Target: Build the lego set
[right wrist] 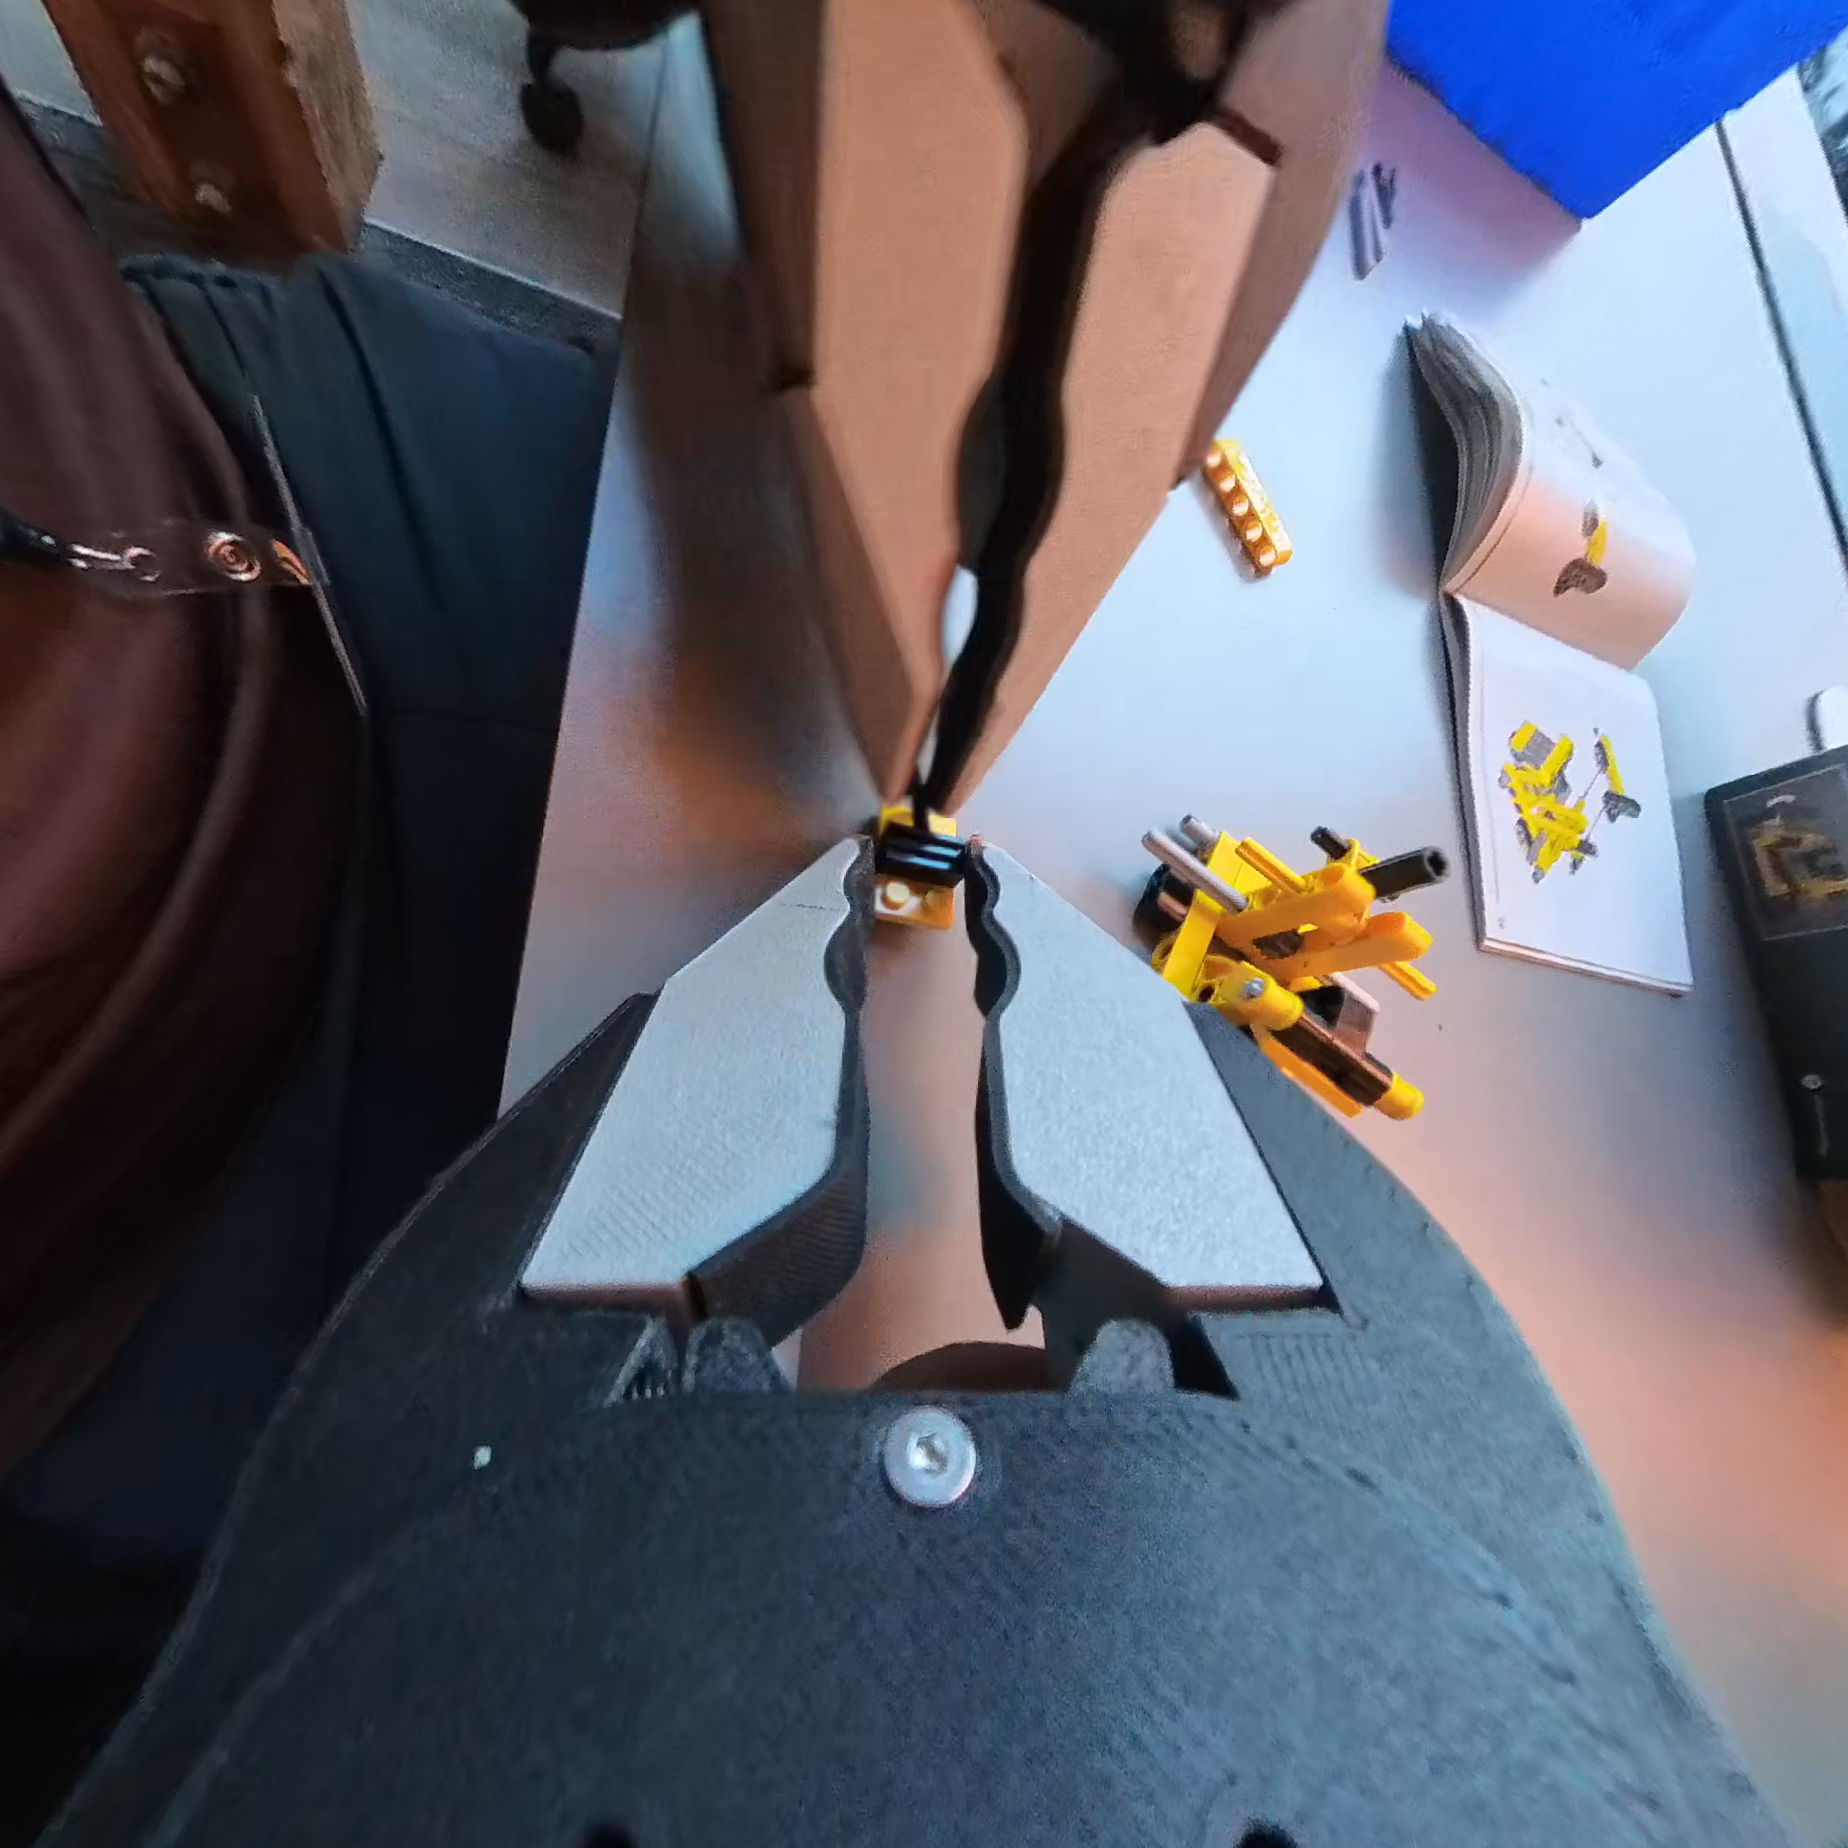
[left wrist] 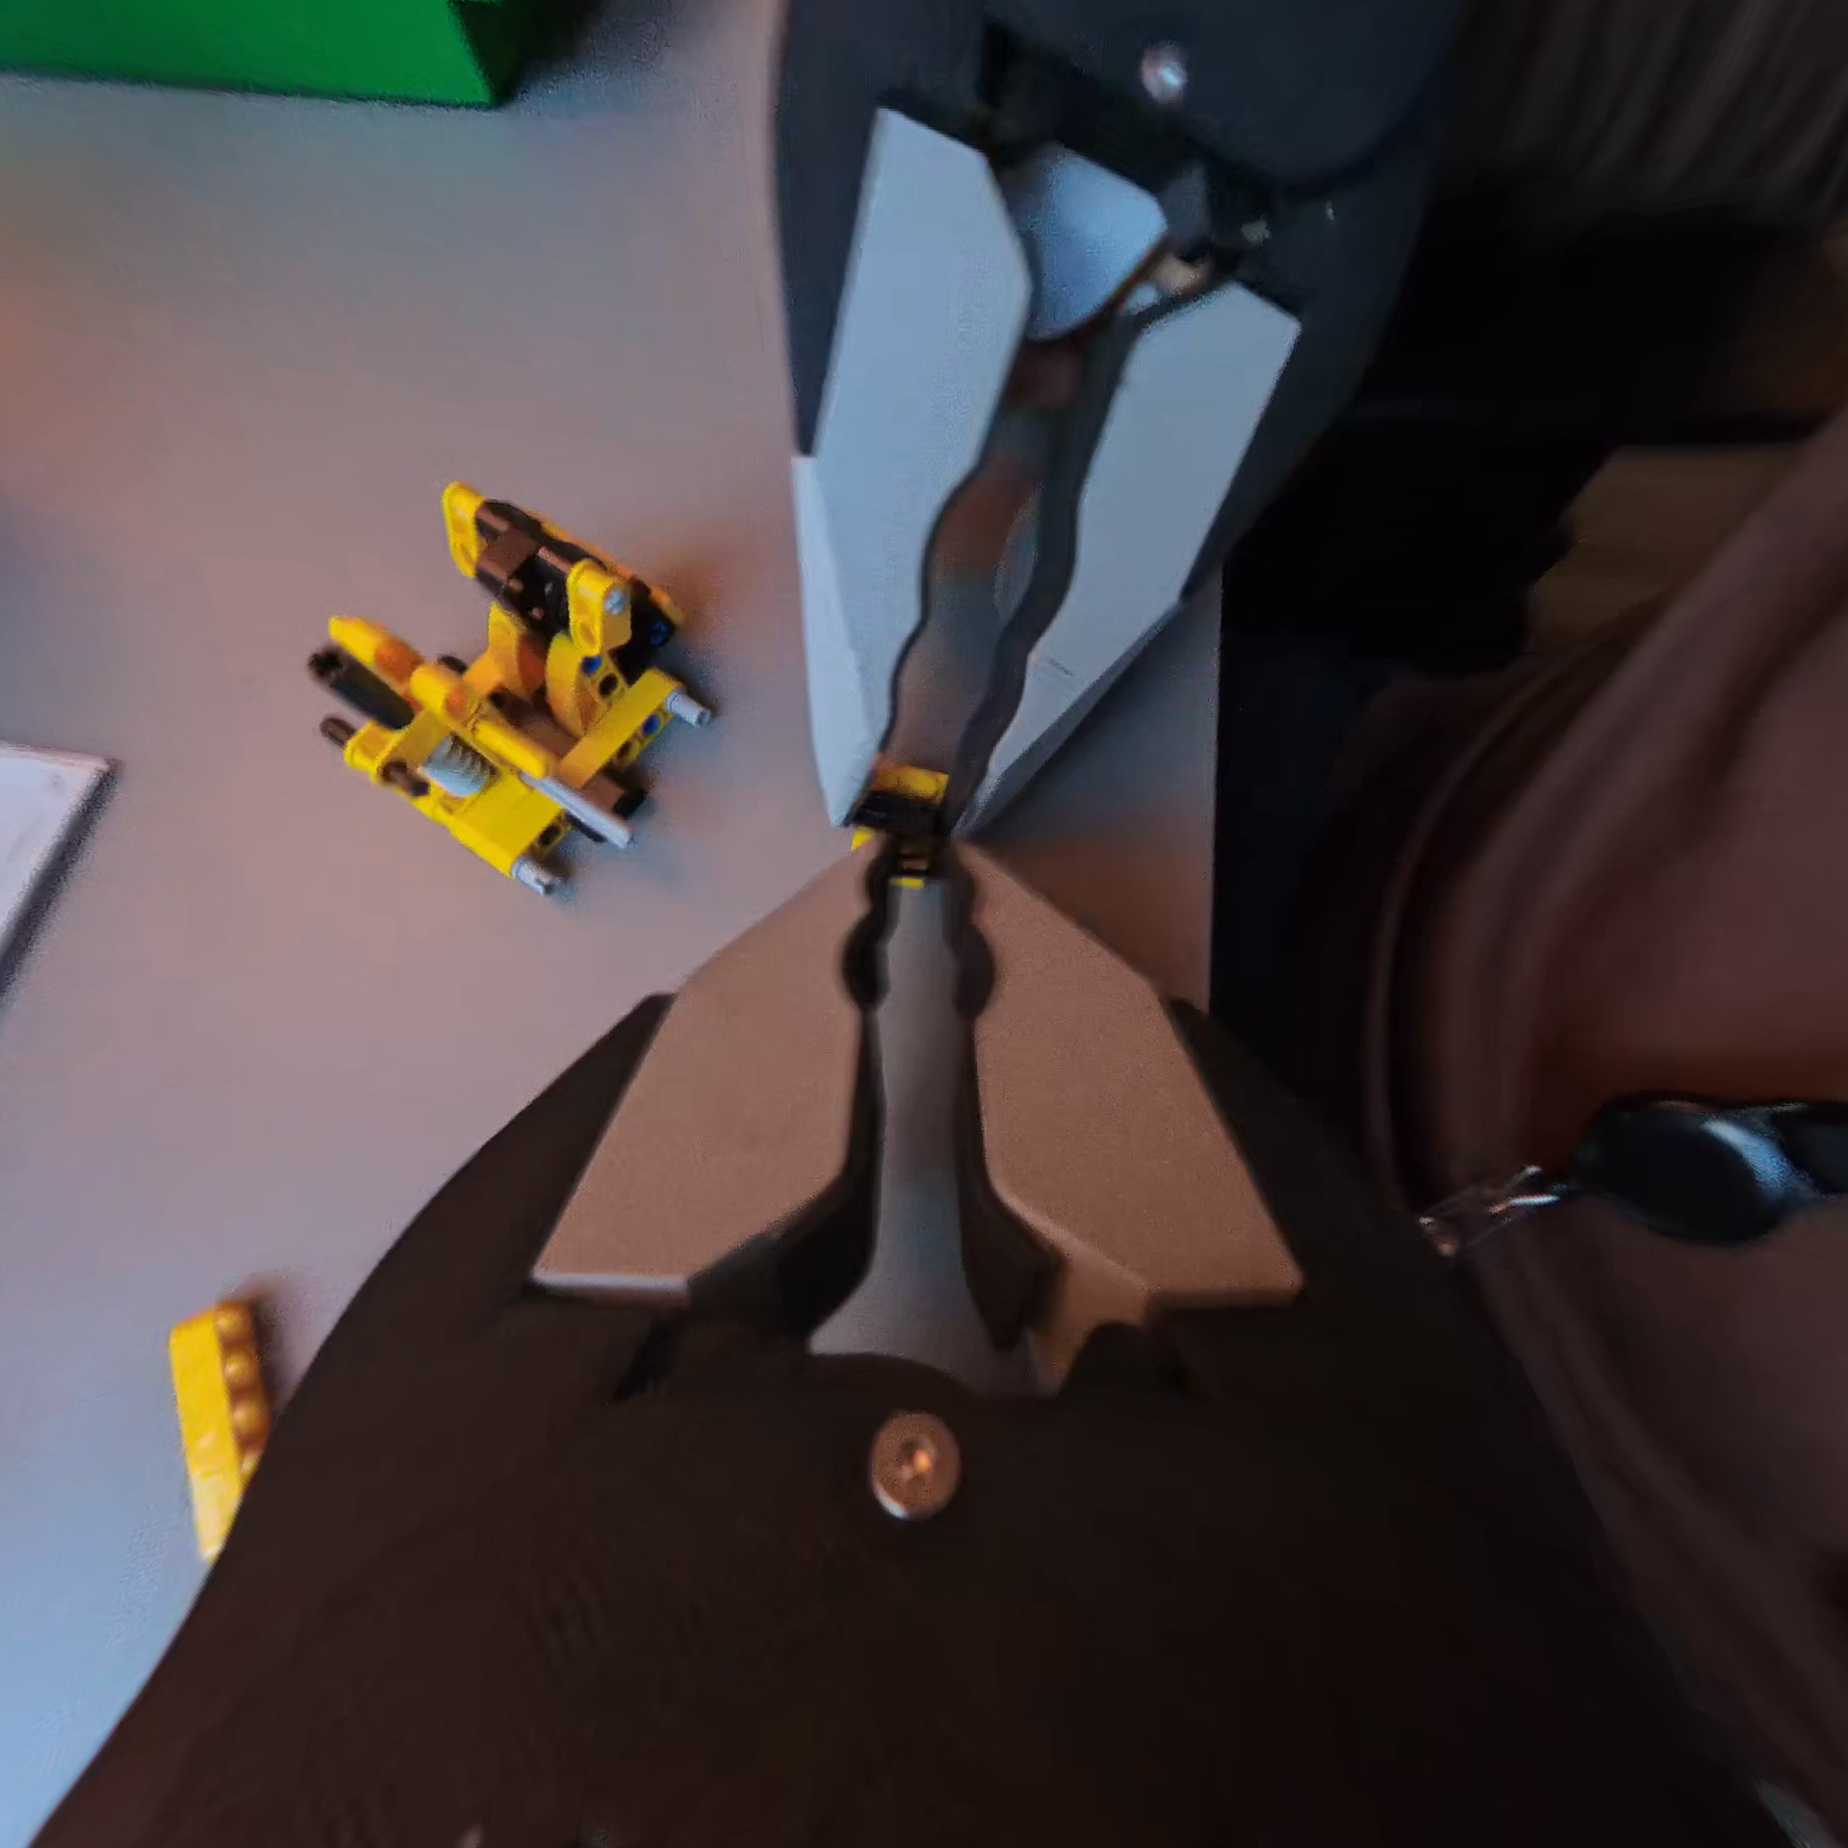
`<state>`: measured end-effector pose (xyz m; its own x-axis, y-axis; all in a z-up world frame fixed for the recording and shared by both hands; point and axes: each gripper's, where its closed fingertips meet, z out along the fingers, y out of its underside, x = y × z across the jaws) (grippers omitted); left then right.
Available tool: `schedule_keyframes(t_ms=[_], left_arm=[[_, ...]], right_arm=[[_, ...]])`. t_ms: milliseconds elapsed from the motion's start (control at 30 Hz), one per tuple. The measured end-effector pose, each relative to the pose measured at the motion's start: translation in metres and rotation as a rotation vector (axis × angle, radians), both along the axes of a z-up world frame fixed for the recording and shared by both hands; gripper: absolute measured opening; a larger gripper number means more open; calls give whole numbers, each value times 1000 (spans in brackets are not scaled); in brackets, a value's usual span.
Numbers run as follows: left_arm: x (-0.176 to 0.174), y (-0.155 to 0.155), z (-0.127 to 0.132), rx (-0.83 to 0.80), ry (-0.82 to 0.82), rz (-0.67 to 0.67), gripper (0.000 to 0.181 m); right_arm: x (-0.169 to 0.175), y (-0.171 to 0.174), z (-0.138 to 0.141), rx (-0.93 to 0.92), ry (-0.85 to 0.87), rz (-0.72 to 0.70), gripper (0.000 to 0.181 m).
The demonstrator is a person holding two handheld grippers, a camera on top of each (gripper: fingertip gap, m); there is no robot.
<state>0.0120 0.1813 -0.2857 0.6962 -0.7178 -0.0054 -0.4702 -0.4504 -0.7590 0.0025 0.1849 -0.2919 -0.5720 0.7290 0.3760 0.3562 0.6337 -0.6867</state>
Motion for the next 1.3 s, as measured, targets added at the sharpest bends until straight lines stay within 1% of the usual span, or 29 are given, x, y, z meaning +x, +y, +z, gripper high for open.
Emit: schedule_keyframes(t_ms=[33, 100, 167, 267, 300, 367, 533, 600, 667, 833, 900, 1000, 1067, 1133, 1167, 1233, 1300], left_arm=[[-2, 2, 6, -13, -73, 16, 0], [-6, 4, 16, -45, -178, 30, 0], [-11, 5, 16, -42, -178, 38, 0], [-10, 3, 9, 10, -75, 14, 0], [-8, 4, 7, 52, -17, 3, 0], [-12, 10, 5, 171, 150, 10, 0], [-9, 15, 6, 357, 412, -10, 0], [-7, 14, 2, 395, 477, -37, 0], [-7, 13, -2, 399, 503, -36, 1], [-6, 11, -2, 368, 457, -17, 2], [-1, 6, 2, 363, 422, -26, 15], [2, 4, 1, 357, 403, -22, 27], [2, 4, 0, 353, 387, -17, 25], [-1, 1, 2, 320, 340, -11, 32], [-3, 1, 5, 302, 304, -3, 33], [-13, 2, 11, 276, 261, 19, 31], [-24, 4, 7, 219, 262, 22, 31]], right_arm=[[0, 0, 0, 18, 13, 12, 14], [0, -1, 1, 41, 34, 24, 15], [0, -1, 1, 38, 35, 24, 15], [-2, 2, 1, 37, 35, 10, 15], [-2, 3, 1, 40, 37, 7, 15], [-2, 4, 1, 37, 34, 5, 15], [-1, 4, 1, 14, 16, 4, 15], [0, 4, 0, -1, 4, 4, 15], [1, 3, 0, -18, -9, 13, 15], [2, 3, 0, -31, -19, 17, 15], [2, 3, 0, -32, -20, 18, 15], [2, 3, 0, -36, -22, 19, 15], [3, 3, 0, -40, -26, 20, 15], [3, 5, 0, -34, -21, 16, 15], [3, 6, 0, -28, -16, 14, 15], [4, 8, 0, -21, -9, 14, 15], [5, 9, 1, -27, -12, 18, 16]])
